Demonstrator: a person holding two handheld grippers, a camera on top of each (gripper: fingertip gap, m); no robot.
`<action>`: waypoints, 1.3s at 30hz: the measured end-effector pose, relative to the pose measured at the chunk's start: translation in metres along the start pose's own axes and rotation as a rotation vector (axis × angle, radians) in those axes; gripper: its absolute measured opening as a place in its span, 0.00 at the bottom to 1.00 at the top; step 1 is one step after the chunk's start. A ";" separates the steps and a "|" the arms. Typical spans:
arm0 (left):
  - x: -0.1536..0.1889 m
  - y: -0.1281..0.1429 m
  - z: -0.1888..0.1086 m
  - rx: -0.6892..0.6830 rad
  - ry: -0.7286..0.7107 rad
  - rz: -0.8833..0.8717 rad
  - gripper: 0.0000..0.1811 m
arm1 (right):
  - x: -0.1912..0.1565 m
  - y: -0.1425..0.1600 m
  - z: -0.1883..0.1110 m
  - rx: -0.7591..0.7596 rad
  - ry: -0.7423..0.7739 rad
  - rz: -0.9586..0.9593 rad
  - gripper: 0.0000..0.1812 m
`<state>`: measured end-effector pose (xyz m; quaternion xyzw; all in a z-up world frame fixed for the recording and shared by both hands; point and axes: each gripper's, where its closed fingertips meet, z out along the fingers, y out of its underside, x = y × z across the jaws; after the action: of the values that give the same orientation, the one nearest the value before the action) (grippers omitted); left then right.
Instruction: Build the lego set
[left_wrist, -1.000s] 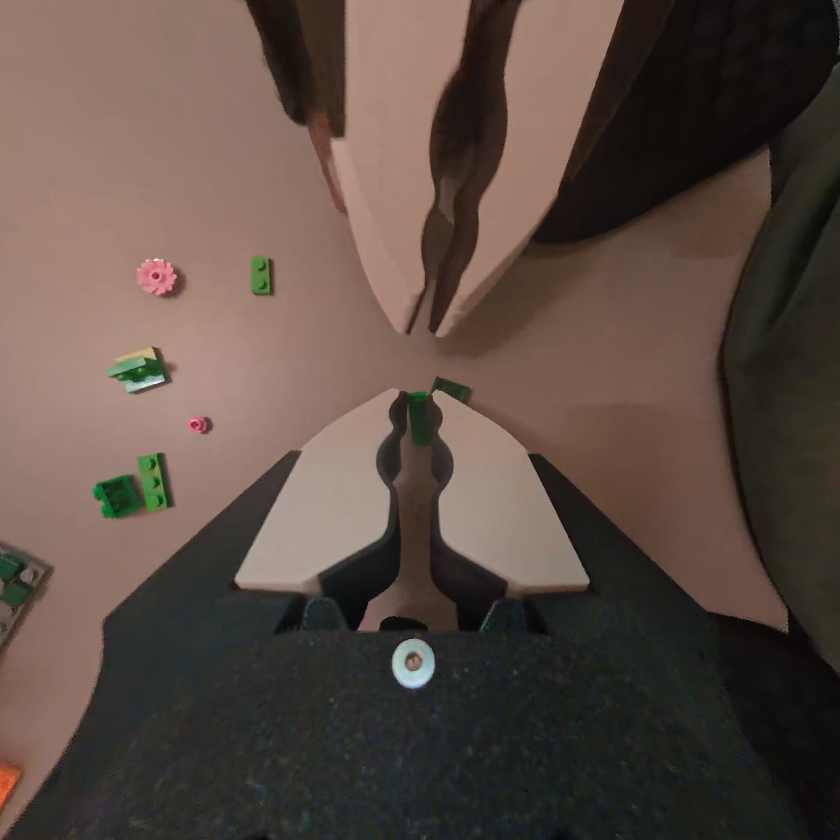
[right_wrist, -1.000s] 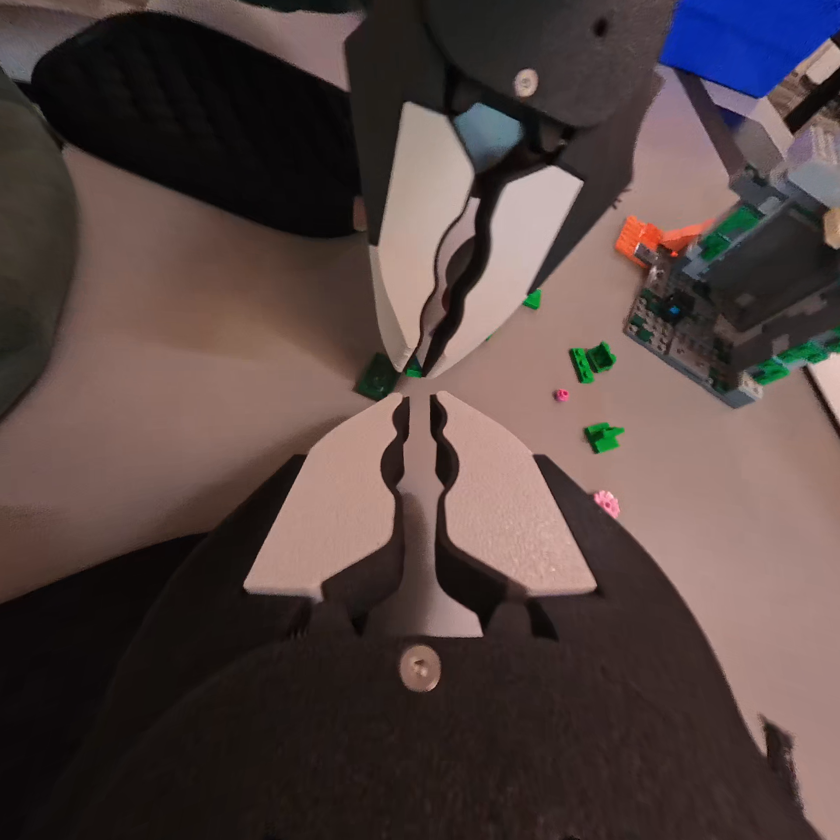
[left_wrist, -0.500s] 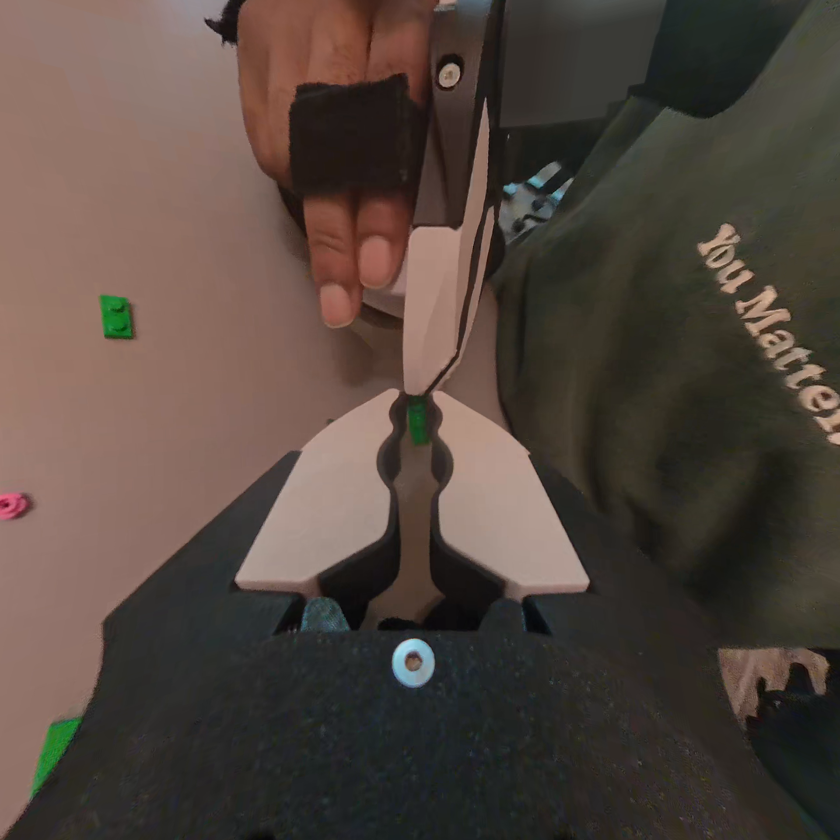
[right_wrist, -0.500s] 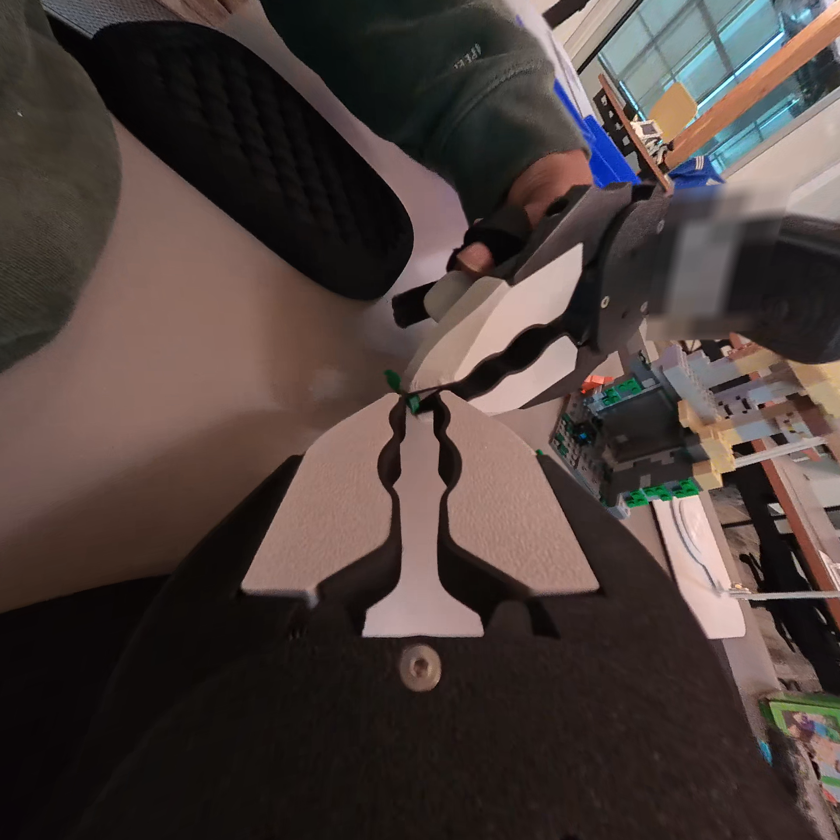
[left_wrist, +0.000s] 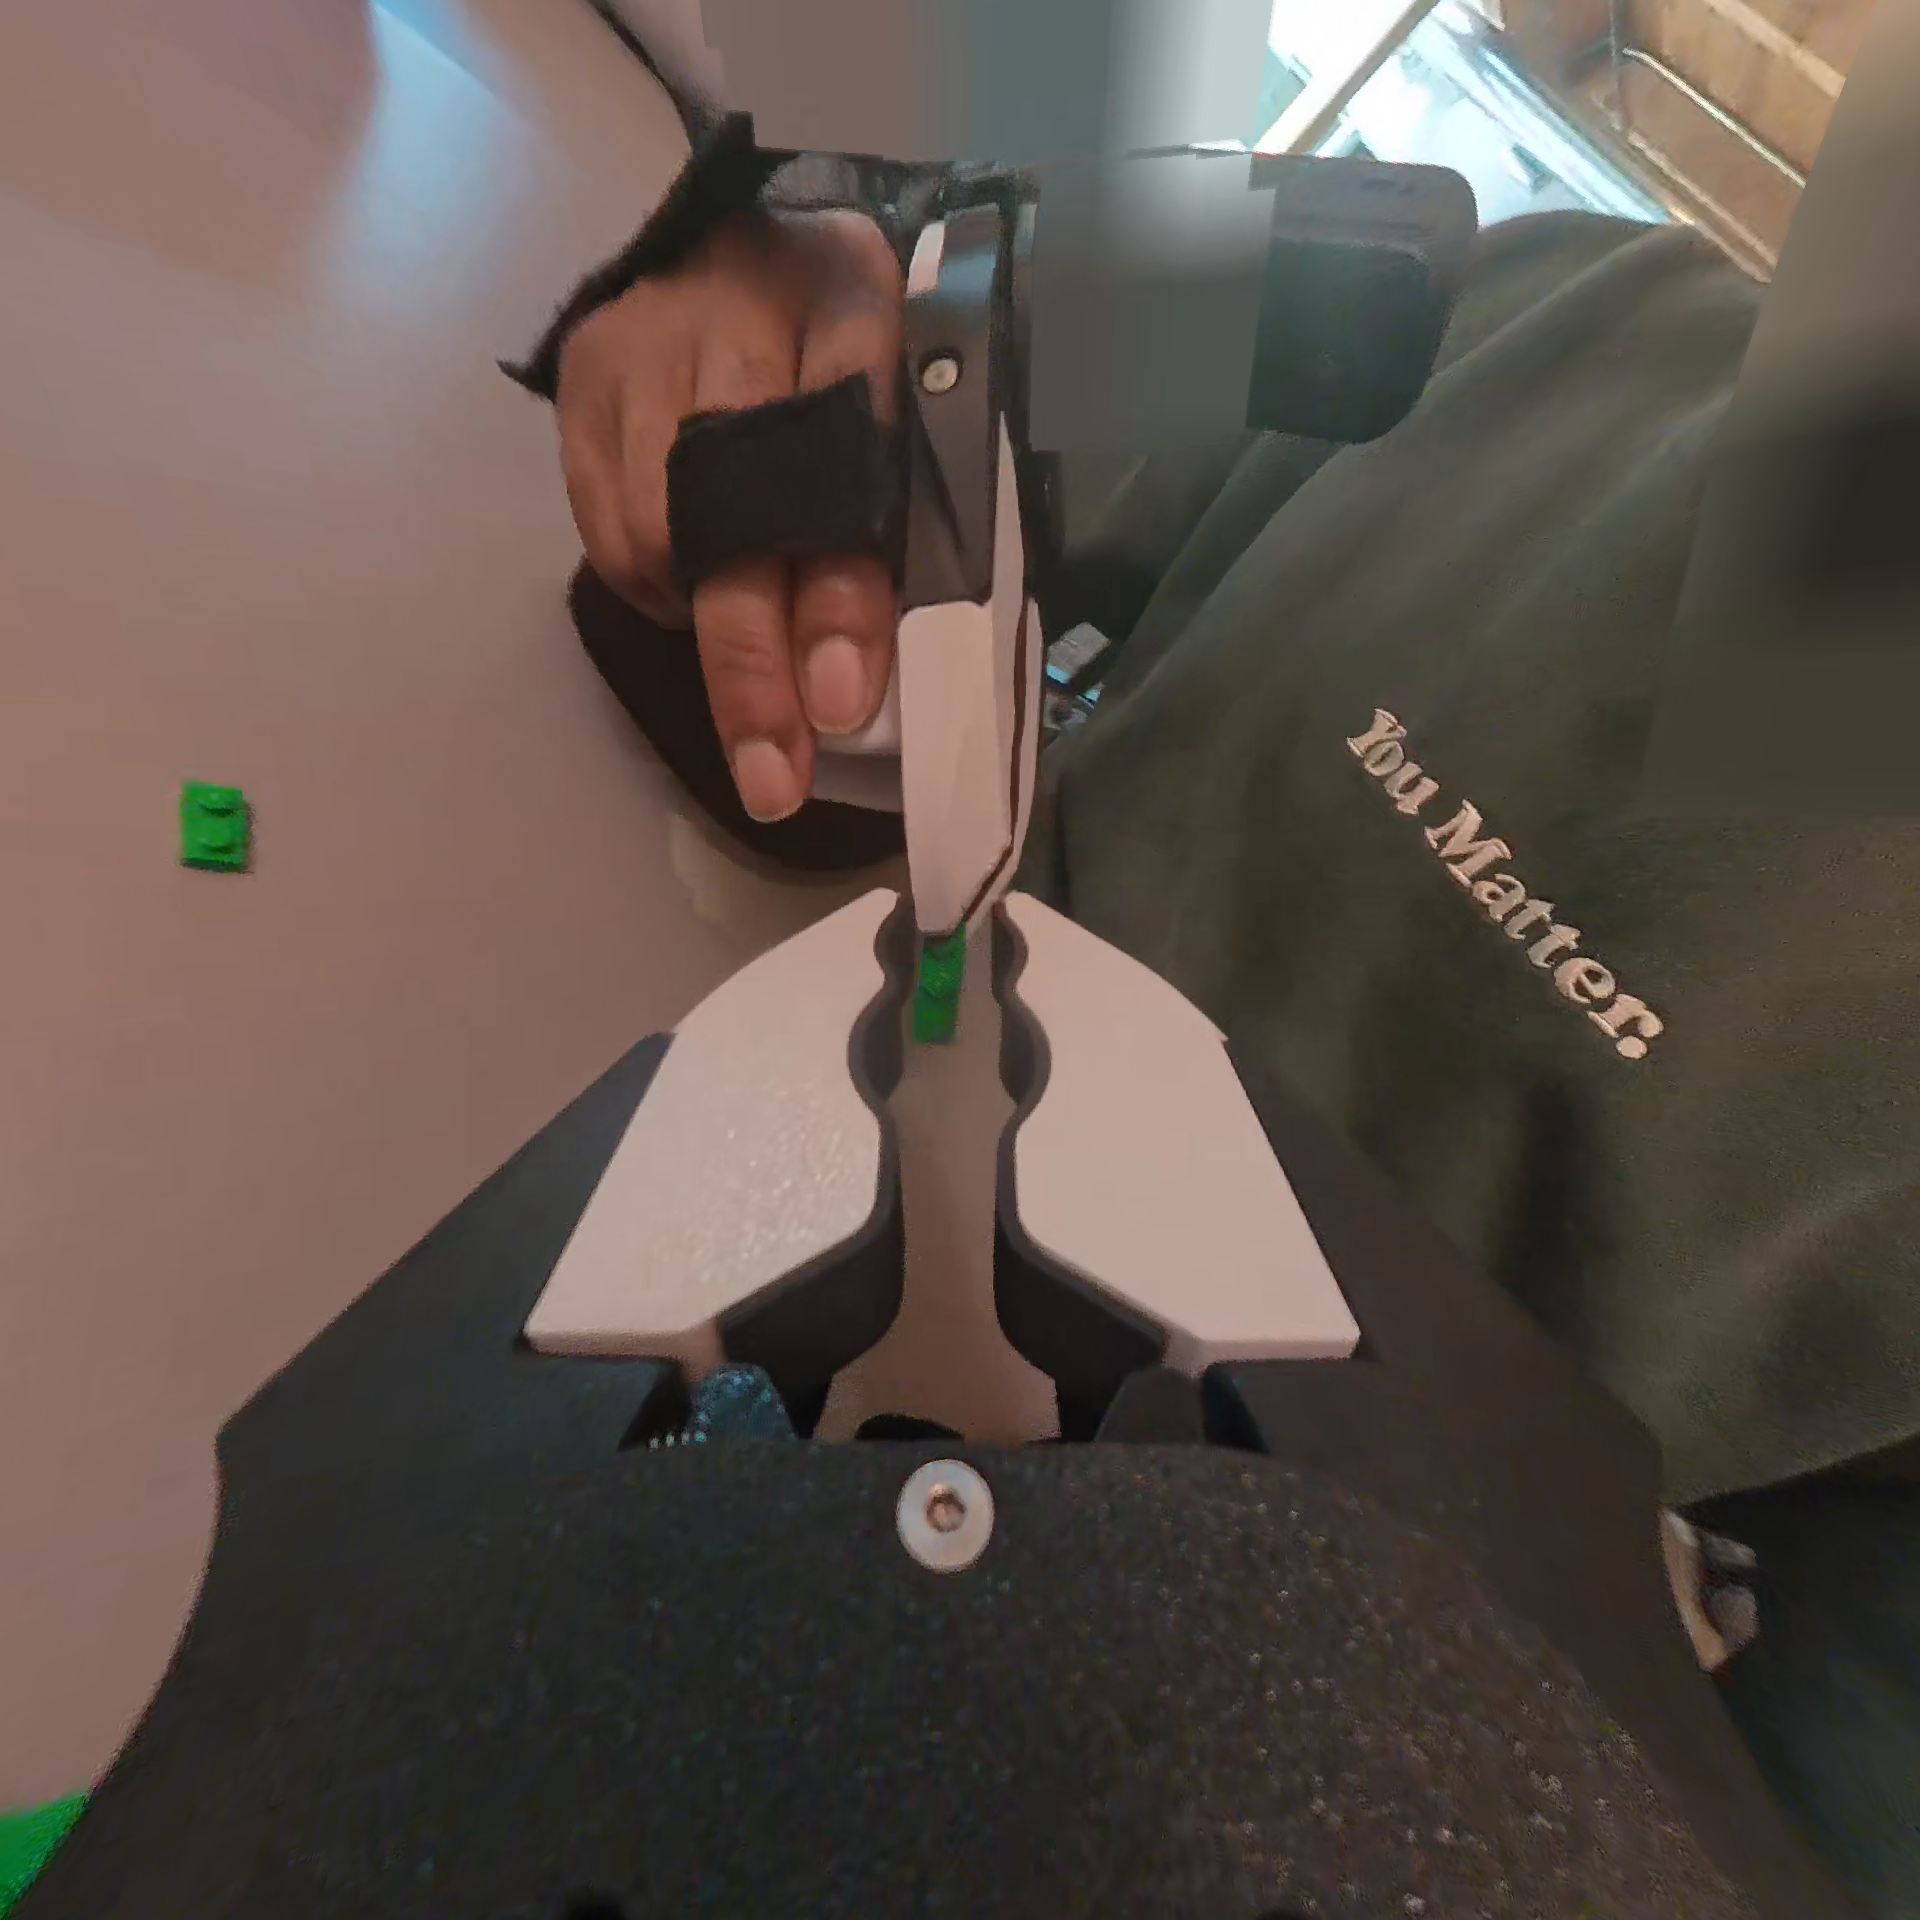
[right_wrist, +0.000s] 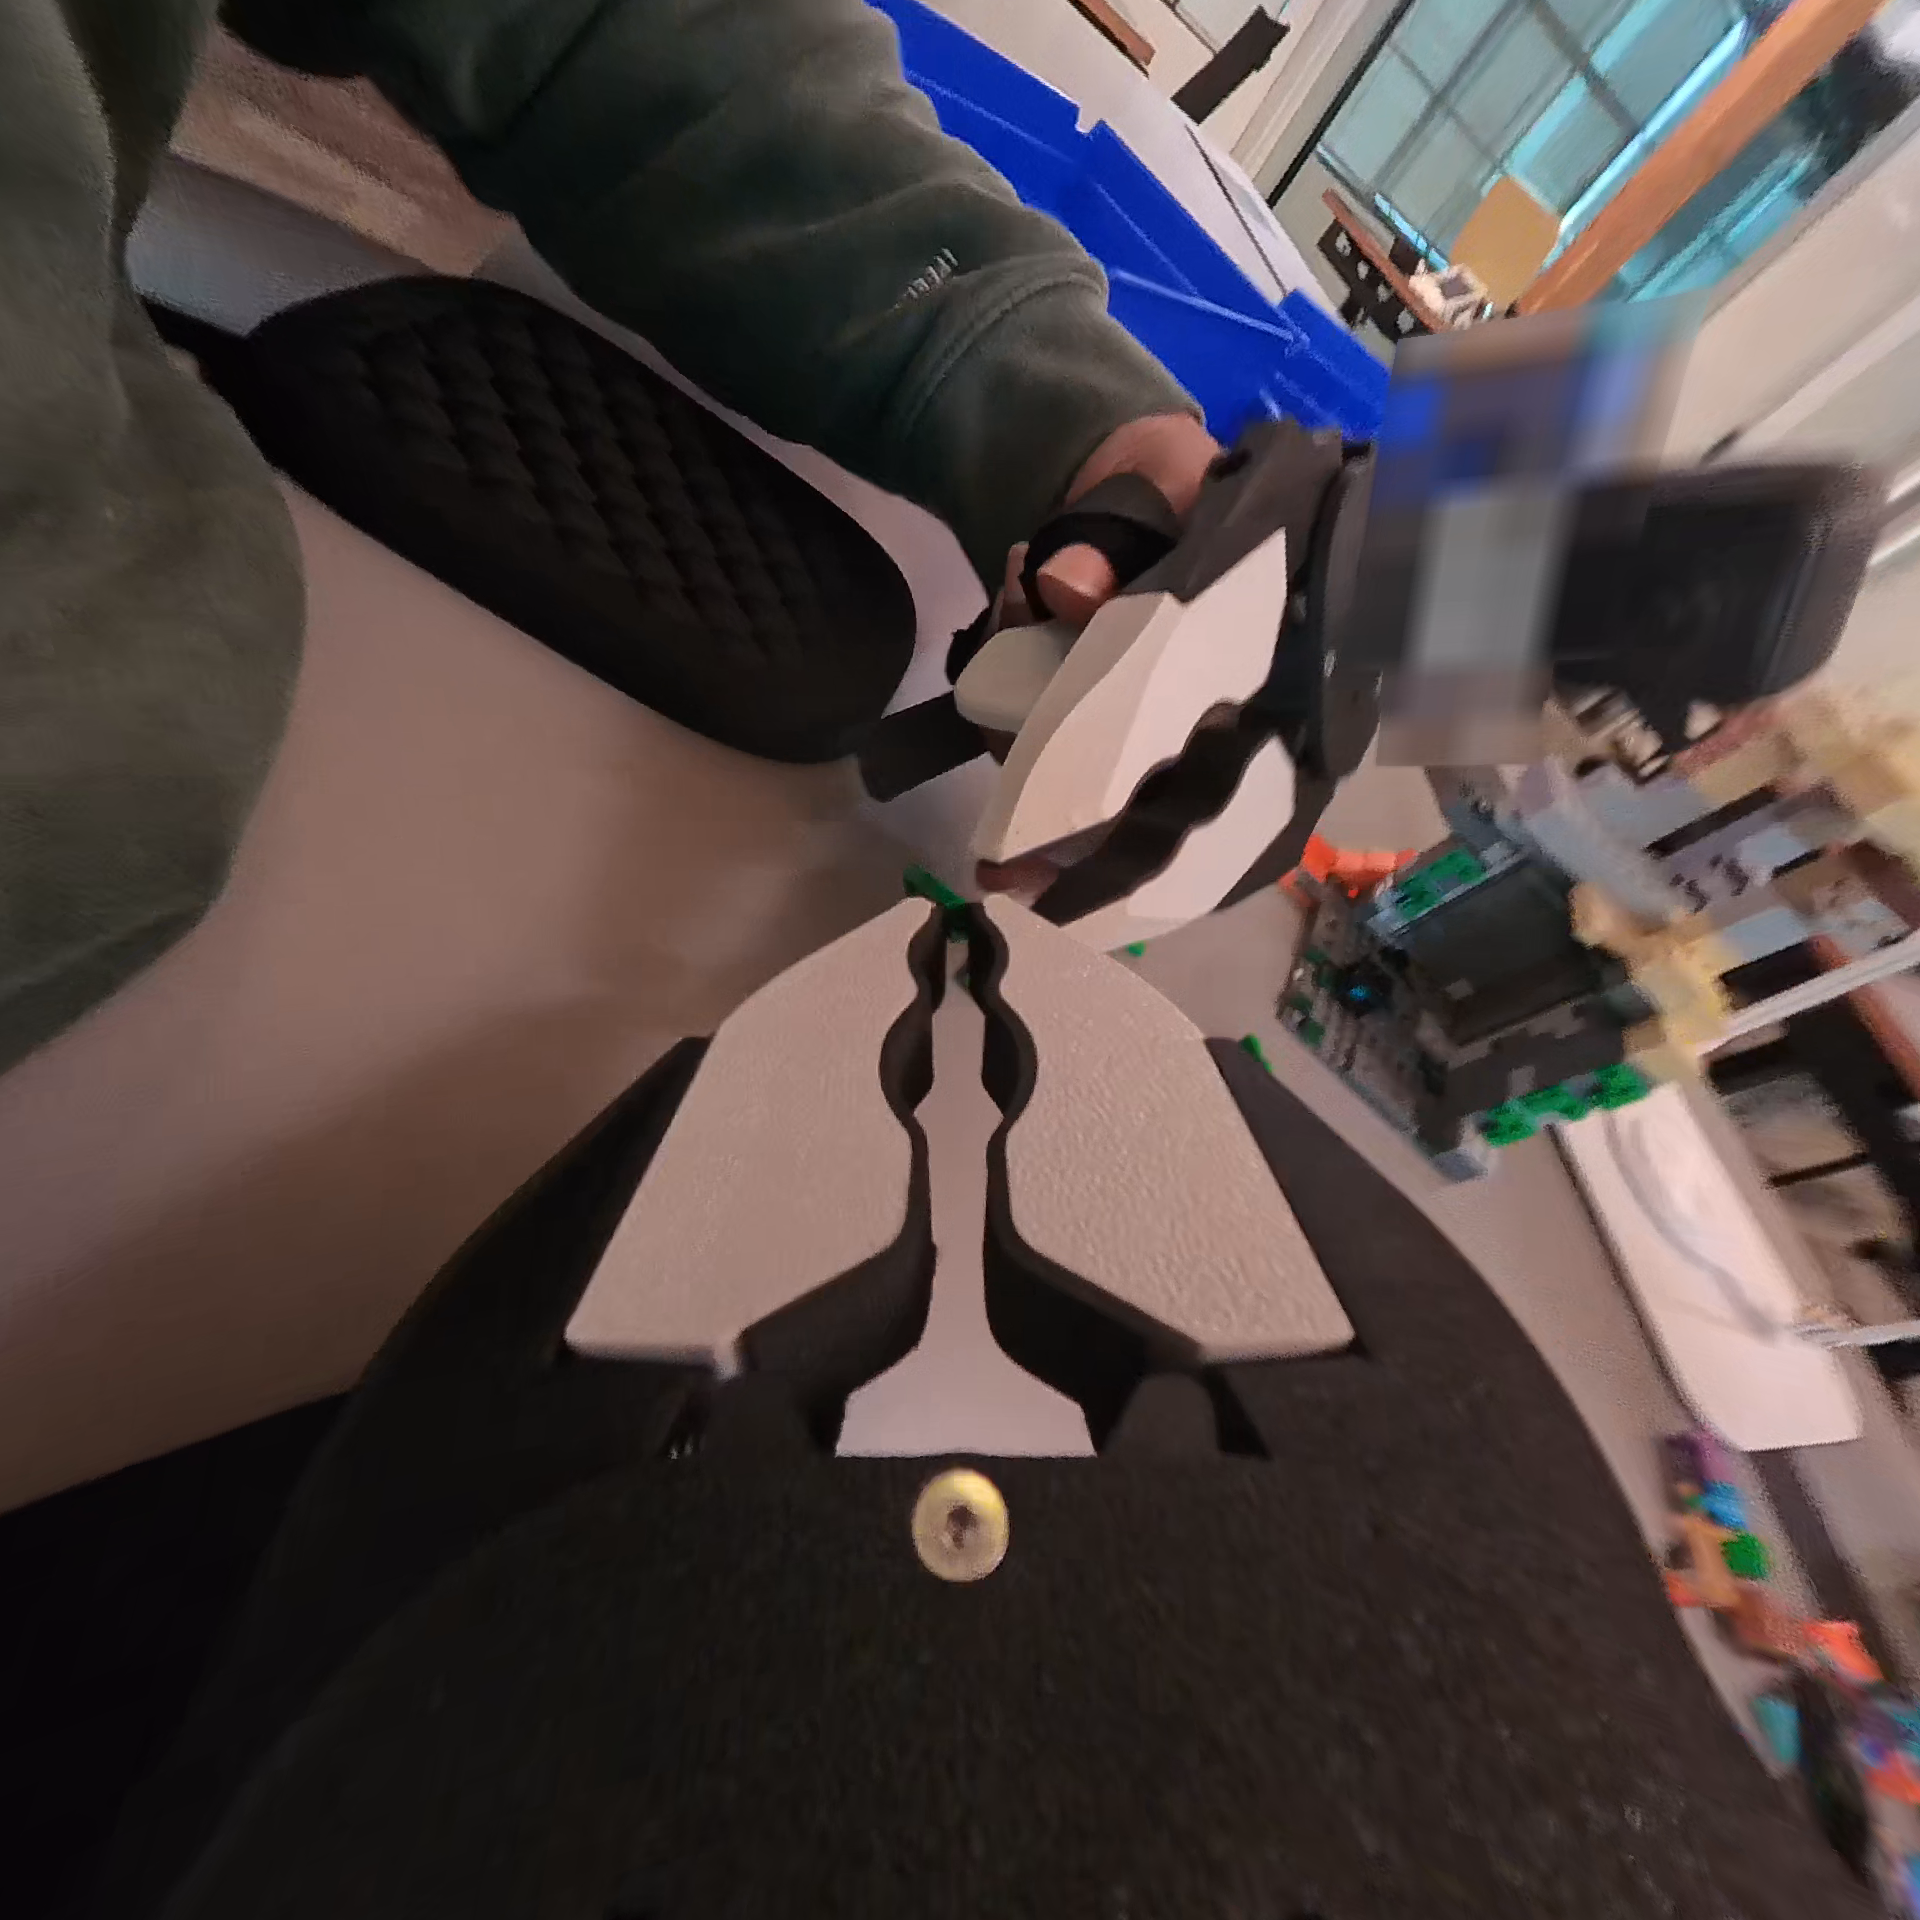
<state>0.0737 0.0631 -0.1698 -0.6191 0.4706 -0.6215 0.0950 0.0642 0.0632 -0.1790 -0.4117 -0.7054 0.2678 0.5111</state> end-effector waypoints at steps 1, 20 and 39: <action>-0.003 -0.002 -0.004 0.008 -0.046 0.017 0.07 | 0.001 0.002 0.000 -0.004 -0.013 0.064 0.02; -0.024 -0.013 -0.024 -0.027 -1.034 0.747 0.09 | 0.033 0.014 -0.002 0.047 -0.160 1.458 0.02; -0.031 0.023 -0.010 -0.114 -0.541 0.508 0.04 | -0.002 0.031 0.016 -0.288 -0.053 0.364 0.05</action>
<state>0.0606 0.0769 -0.2051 -0.6286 0.6010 -0.3649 0.3324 0.0591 0.0786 -0.2097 -0.5935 -0.6637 0.2630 0.3716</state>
